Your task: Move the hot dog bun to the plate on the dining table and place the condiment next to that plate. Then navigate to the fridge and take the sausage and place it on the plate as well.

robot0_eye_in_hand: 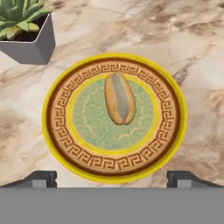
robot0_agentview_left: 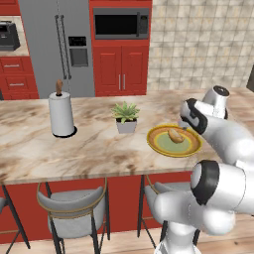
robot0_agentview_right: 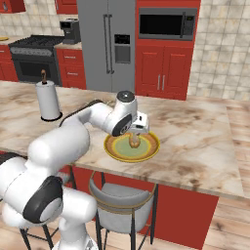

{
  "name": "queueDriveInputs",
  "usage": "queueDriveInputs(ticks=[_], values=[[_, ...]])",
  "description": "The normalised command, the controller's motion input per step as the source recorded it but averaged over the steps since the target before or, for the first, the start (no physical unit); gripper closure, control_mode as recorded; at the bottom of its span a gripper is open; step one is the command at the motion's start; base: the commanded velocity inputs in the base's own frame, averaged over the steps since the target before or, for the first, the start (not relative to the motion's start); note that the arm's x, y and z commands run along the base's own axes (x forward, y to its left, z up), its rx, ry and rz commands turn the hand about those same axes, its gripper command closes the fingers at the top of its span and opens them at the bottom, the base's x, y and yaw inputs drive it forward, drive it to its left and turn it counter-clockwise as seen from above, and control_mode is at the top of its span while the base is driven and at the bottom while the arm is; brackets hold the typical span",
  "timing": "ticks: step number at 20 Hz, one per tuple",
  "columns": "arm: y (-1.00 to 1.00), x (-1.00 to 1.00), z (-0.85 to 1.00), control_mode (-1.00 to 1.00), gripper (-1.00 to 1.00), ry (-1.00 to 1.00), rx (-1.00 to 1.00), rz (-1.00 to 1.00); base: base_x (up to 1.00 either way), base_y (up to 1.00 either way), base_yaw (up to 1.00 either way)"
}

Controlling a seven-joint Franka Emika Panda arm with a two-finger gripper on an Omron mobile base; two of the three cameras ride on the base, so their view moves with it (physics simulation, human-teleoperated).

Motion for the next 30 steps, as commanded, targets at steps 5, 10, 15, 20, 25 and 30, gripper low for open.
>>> queueDriveInputs(ticks=[5, 10, 15, 20, 25, 30], values=[[0.23, -0.57, 0.68, -1.0, -1.0, -0.26, 0.0, -0.12, 0.0, 0.0, 0.0], [0.13, -0.61, 0.58, -1.0, -1.0, -0.19, 0.0, -0.2, 0.0, 0.0, 0.0], [0.06, -0.6, 0.42, -1.0, -1.0, -0.13, 0.0, -0.26, 0.0, 0.0, 0.0], [0.07, -0.49, 0.13, -1.0, -1.0, -0.09, 0.0, -0.27, 0.0, 0.0, 0.0], [0.02, -0.07, 0.0, -1.0, -1.0, 0.01, 0.0, -0.08, 0.0, 0.0, 0.0], [0.0, -0.2, 0.02, -1.0, -1.0, -0.01, 0.0, 0.0, 0.0, 0.0, 0.0]])
